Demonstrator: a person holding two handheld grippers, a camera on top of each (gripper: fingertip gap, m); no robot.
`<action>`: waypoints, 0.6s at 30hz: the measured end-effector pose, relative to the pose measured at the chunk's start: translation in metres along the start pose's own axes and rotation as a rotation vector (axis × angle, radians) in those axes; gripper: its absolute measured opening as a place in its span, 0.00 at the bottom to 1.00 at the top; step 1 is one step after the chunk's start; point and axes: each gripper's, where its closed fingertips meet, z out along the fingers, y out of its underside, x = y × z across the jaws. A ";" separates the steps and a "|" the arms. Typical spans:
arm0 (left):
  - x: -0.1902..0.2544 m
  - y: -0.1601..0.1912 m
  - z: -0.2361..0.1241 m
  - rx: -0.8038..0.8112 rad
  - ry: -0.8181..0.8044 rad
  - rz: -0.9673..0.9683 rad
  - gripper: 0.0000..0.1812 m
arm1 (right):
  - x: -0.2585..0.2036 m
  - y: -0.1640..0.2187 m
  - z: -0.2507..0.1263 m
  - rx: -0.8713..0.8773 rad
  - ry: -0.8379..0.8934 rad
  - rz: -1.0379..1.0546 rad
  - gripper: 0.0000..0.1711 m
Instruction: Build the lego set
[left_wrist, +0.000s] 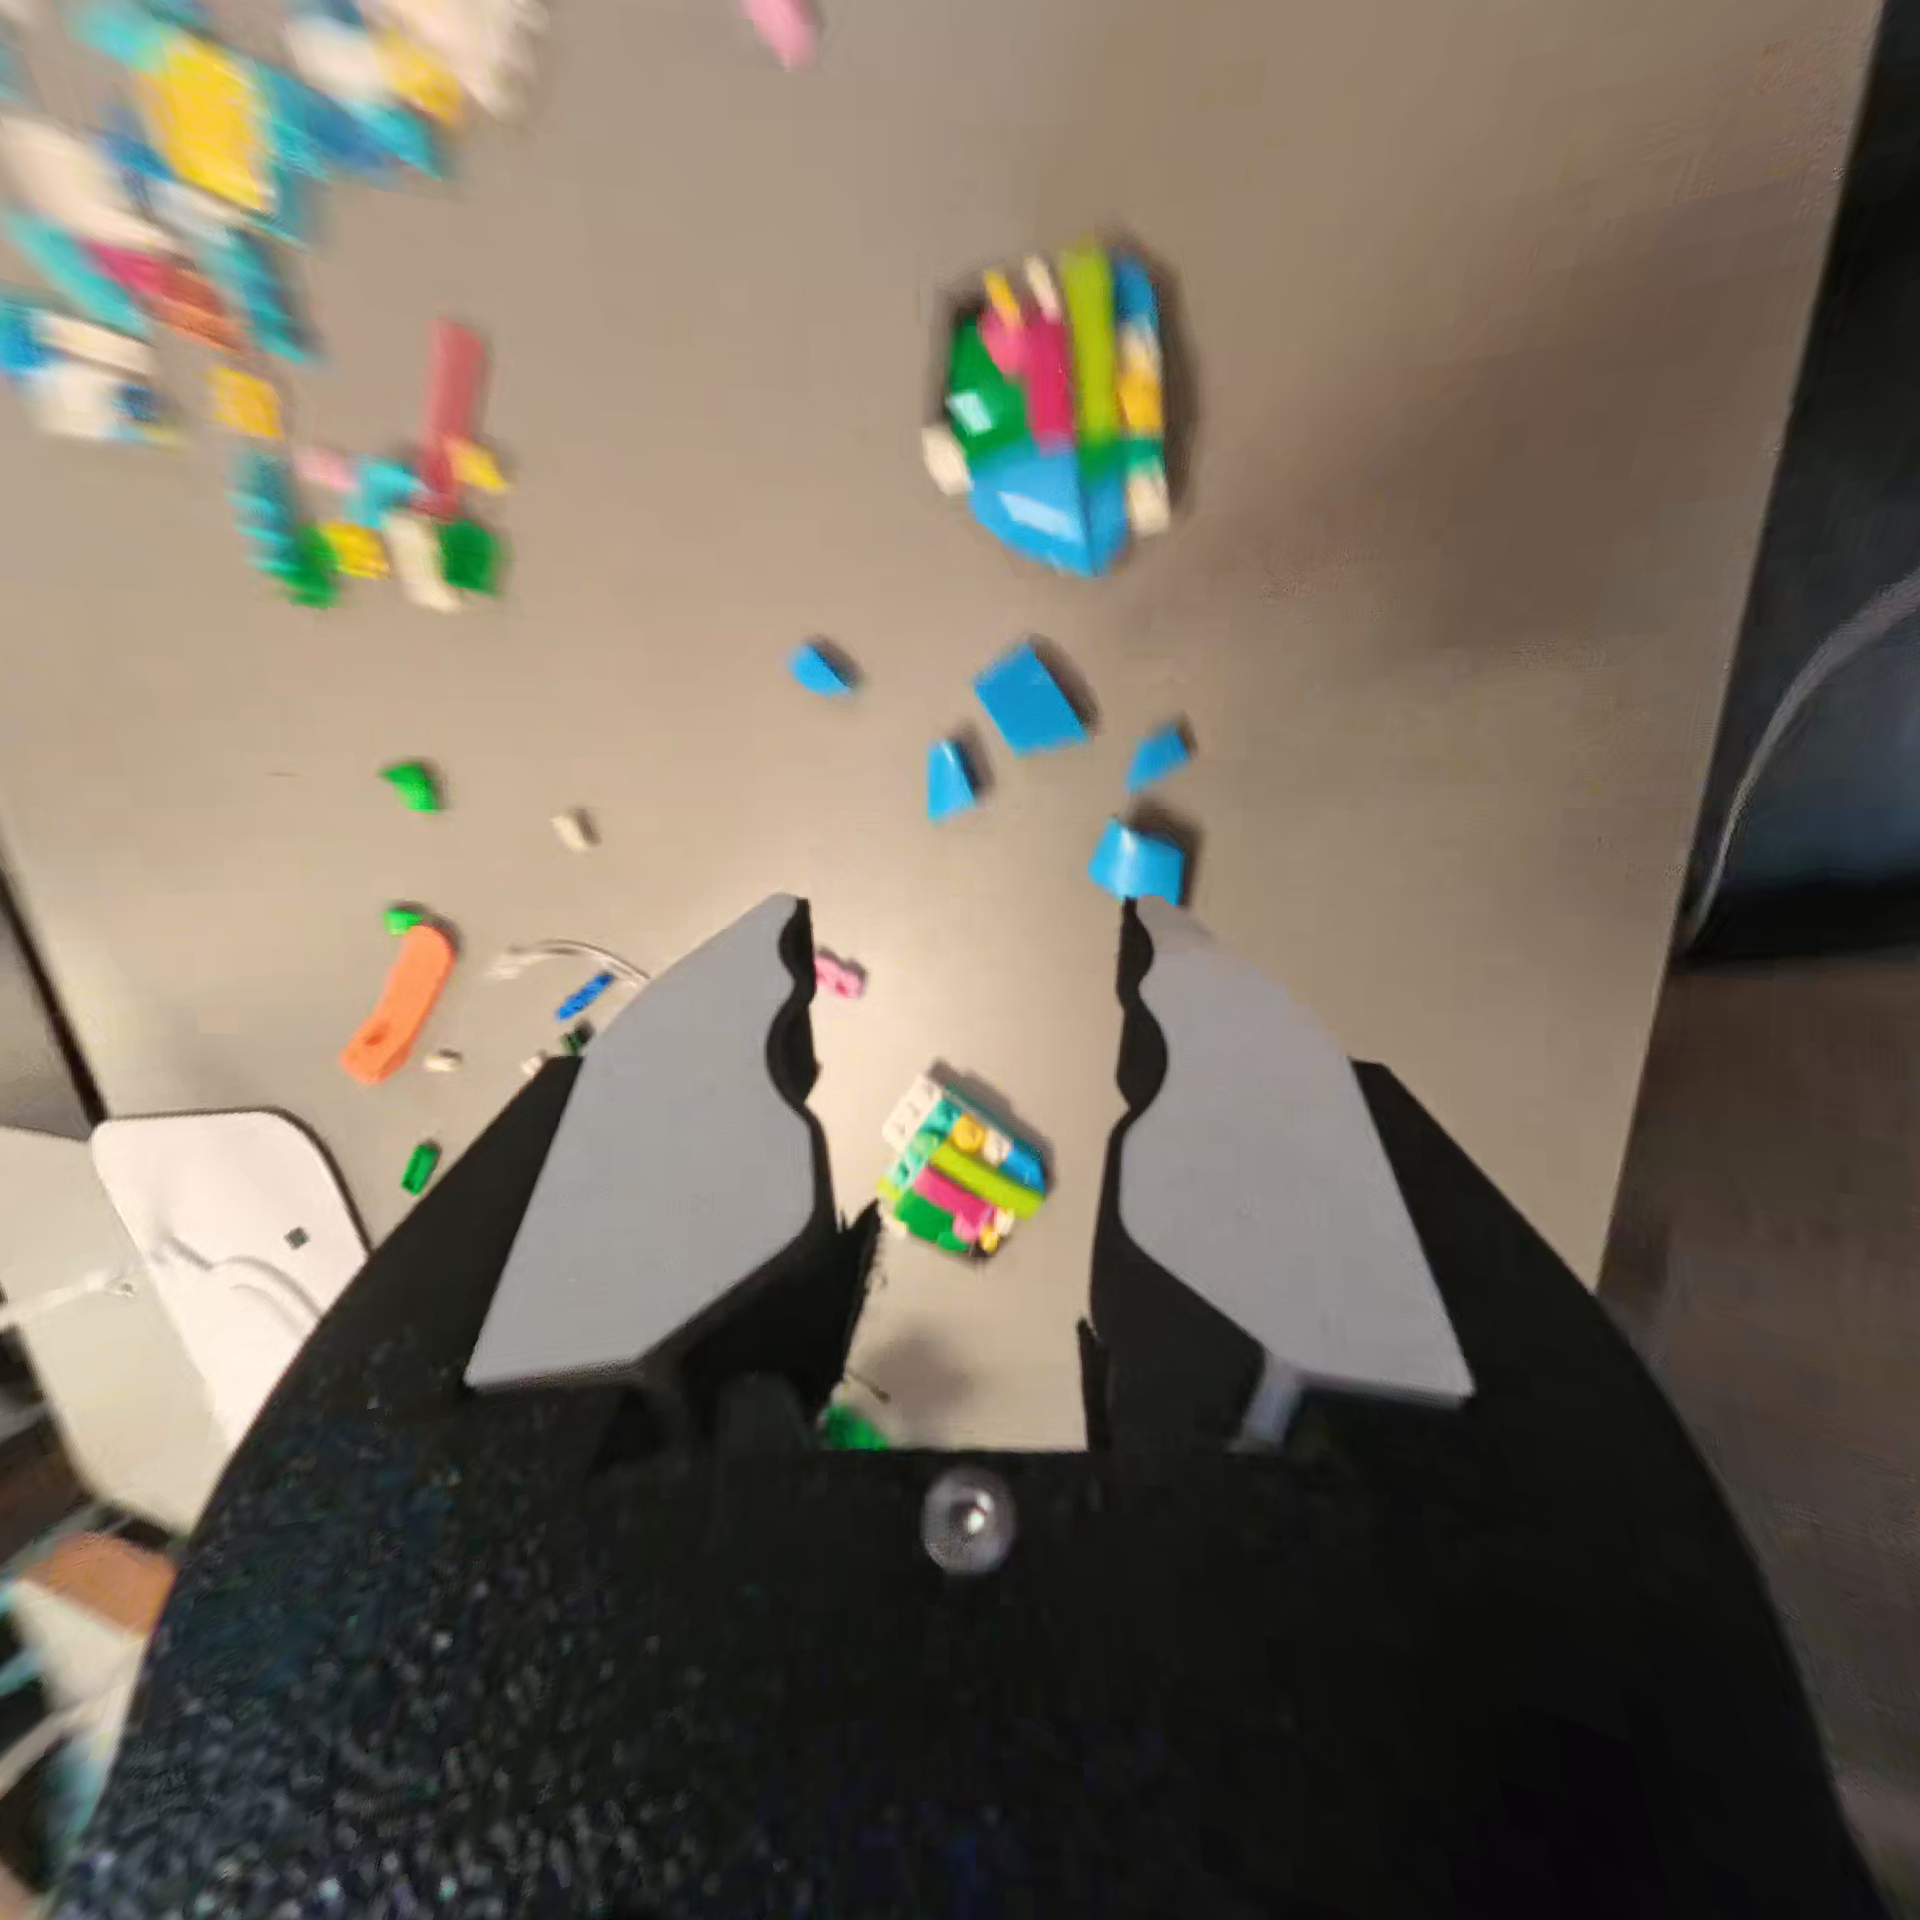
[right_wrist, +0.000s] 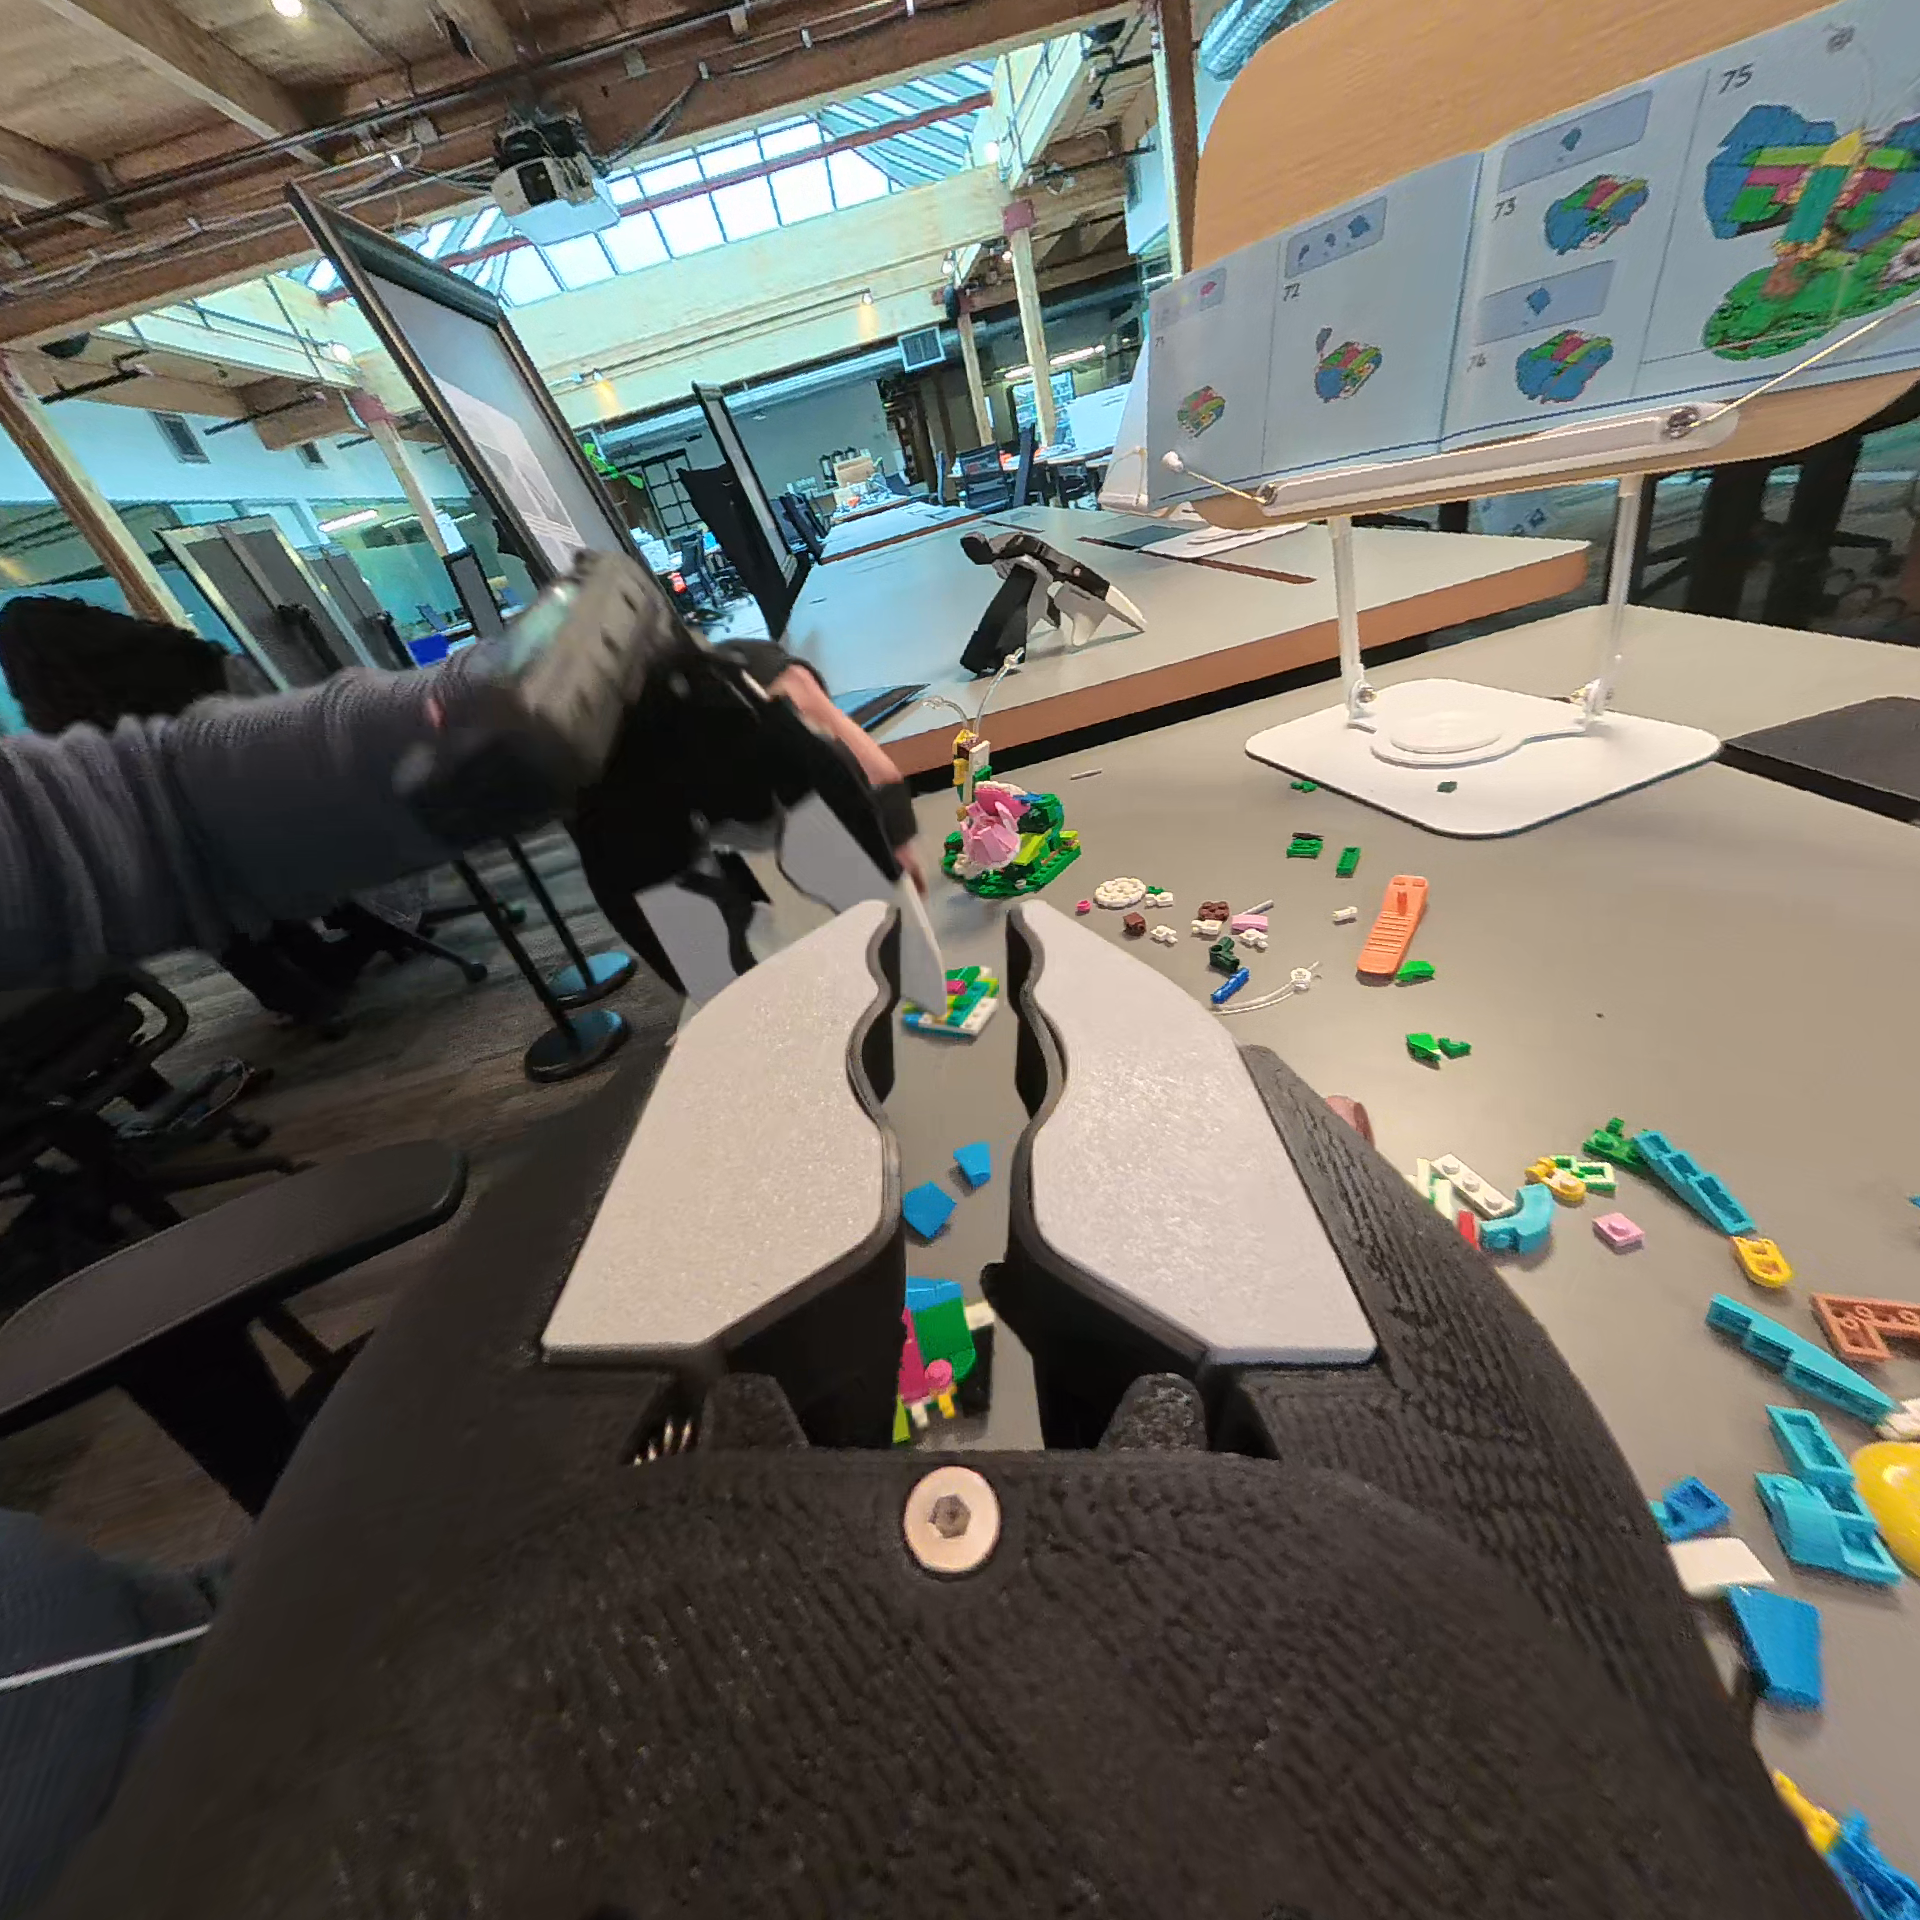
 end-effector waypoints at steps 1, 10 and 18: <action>-0.003 -0.013 -0.012 0.144 -0.055 -0.076 0.31 | 0.001 -0.001 0.000 0.008 0.011 -0.005 0.10; 0.009 -0.034 -0.043 0.746 -0.551 -0.427 0.28 | 0.004 0.014 0.009 -0.054 0.049 -0.081 0.12; 0.026 -0.022 -0.037 0.814 -0.433 -0.590 0.34 | -0.015 0.060 0.016 -0.302 -0.066 -0.266 0.19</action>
